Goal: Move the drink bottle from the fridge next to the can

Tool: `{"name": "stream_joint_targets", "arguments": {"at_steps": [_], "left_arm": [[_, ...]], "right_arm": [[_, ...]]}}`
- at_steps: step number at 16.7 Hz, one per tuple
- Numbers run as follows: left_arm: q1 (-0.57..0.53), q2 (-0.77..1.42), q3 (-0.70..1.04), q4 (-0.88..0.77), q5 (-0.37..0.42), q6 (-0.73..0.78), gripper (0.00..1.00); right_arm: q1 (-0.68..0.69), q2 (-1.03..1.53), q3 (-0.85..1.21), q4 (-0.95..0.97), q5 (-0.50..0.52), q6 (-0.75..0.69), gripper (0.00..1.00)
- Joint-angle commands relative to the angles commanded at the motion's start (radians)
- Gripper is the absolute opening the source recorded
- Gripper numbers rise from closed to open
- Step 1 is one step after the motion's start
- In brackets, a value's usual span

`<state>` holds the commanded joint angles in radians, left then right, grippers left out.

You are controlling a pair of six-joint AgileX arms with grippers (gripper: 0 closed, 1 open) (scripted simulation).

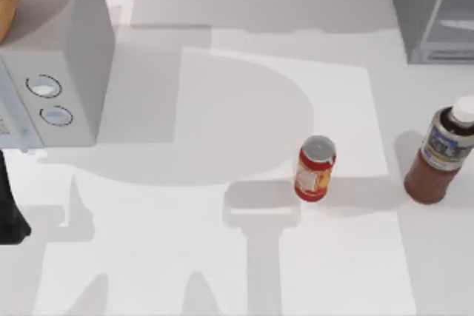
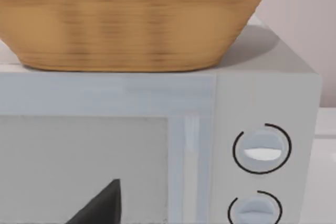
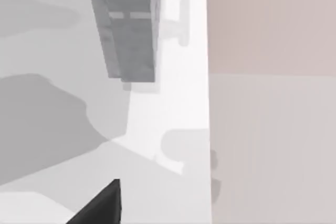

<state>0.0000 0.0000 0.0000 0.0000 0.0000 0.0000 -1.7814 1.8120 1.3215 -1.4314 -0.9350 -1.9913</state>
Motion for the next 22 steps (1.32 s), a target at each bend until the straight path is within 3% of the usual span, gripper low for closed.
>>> {"name": "stream_joint_targets", "arguments": {"at_steps": [5, 15, 18, 22], "left_arm": [[0.0, 0.0, 0.0, 0.0, 0.0, 0.0, 1.0], [0.0, 0.0, 0.0, 0.0, 0.0, 0.0, 1.0], [0.0, 0.0, 0.0, 0.0, 0.0, 0.0, 1.0], [0.0, 0.0, 0.0, 0.0, 0.0, 0.0, 1.0]], "right_arm": [[0.176, 0.009, -0.004, 0.226, 0.037, 0.26, 1.0], [0.698, 0.022, -0.019, 0.932, 0.158, 1.151, 1.0], [0.808, 0.022, -0.022, 1.074, 0.182, 1.3, 1.0], [0.853, 0.02, -0.023, 1.127, 0.192, 1.355, 1.0]]}}
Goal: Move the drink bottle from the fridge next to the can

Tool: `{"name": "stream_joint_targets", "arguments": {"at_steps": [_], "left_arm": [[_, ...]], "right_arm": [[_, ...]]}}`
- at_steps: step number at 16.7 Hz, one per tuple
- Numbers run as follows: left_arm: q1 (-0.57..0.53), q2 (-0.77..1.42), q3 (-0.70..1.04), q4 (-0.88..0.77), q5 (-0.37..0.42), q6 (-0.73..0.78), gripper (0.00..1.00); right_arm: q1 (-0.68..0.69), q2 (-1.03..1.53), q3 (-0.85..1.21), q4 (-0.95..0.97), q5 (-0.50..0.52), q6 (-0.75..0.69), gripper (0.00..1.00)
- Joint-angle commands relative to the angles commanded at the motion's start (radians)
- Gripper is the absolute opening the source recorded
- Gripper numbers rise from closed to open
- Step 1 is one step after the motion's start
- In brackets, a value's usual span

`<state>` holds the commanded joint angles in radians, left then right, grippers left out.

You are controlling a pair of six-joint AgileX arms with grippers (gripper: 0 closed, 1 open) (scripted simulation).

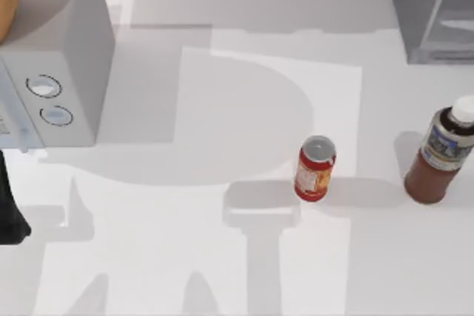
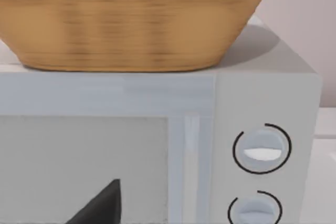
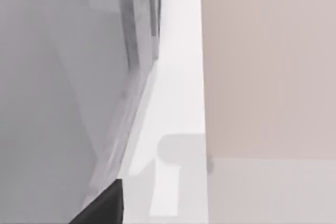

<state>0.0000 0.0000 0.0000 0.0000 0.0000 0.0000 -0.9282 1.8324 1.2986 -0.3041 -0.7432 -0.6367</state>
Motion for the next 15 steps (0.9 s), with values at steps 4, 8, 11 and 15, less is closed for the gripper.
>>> {"name": "stream_joint_targets", "arguments": {"at_steps": [4, 8, 11, 15], "left_arm": [[0.0, 0.0, 0.0, 0.0, 0.0, 0.0, 1.0], [0.0, 0.0, 0.0, 0.0, 0.0, 0.0, 1.0], [0.0, 0.0, 0.0, 0.0, 0.0, 0.0, 1.0], [0.0, 0.0, 0.0, 0.0, 0.0, 0.0, 1.0]], "right_arm": [[-0.01, -0.007, -0.008, 0.004, 0.0, 0.0, 1.0], [0.097, -0.026, -0.042, 0.048, 0.089, 0.084, 1.0], [0.283, -0.058, -0.097, 0.114, 0.226, 0.207, 1.0], [0.603, -0.123, -0.189, 0.222, 0.455, 0.404, 1.0]]}}
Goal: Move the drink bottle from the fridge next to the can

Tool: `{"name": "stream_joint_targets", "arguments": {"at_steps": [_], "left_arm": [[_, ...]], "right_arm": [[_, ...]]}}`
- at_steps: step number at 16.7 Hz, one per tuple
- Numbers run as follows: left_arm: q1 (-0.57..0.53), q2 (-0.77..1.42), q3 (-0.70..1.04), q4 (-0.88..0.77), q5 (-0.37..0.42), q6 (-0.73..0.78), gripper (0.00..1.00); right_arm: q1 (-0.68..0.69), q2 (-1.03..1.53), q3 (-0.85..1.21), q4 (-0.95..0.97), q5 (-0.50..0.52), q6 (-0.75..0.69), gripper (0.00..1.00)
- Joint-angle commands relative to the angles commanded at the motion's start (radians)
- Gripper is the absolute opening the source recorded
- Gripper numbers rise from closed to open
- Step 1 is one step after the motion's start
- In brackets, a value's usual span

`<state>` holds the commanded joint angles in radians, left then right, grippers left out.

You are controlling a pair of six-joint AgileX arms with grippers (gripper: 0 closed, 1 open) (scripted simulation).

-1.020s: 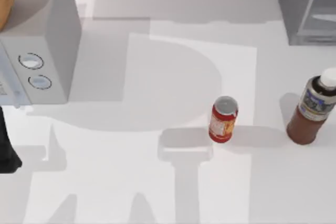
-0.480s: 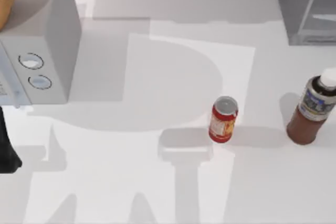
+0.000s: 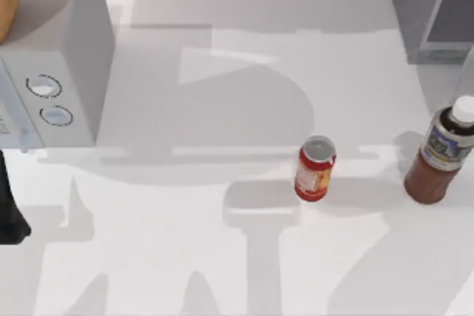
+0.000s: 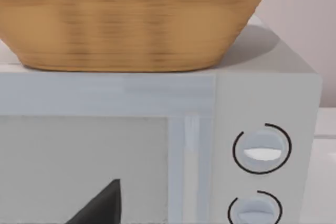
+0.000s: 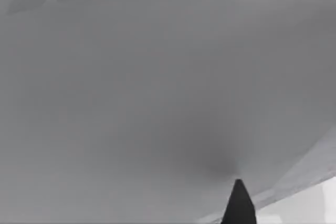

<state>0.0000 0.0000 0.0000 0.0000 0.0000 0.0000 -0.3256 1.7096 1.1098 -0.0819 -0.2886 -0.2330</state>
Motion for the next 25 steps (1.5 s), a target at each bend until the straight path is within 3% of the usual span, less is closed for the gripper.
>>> {"name": "stream_joint_targets", "arguments": {"at_steps": [3, 6, 13, 25], "left_arm": [[0.0, 0.0, 0.0, 0.0, 0.0, 0.0, 1.0], [0.0, 0.0, 0.0, 0.0, 0.0, 0.0, 1.0], [0.0, 0.0, 0.0, 0.0, 0.0, 0.0, 1.0], [0.0, 0.0, 0.0, 0.0, 0.0, 0.0, 1.0]], "right_arm": [[0.192, -0.05, -0.066, 0.074, 0.157, 0.133, 1.0], [0.29, -0.084, -0.108, 0.12, 0.252, 0.216, 1.0], [0.286, -0.071, -0.102, 0.121, 0.27, 0.225, 1.0], [0.289, 0.275, 0.335, 0.031, 0.276, 0.226, 1.0]]}}
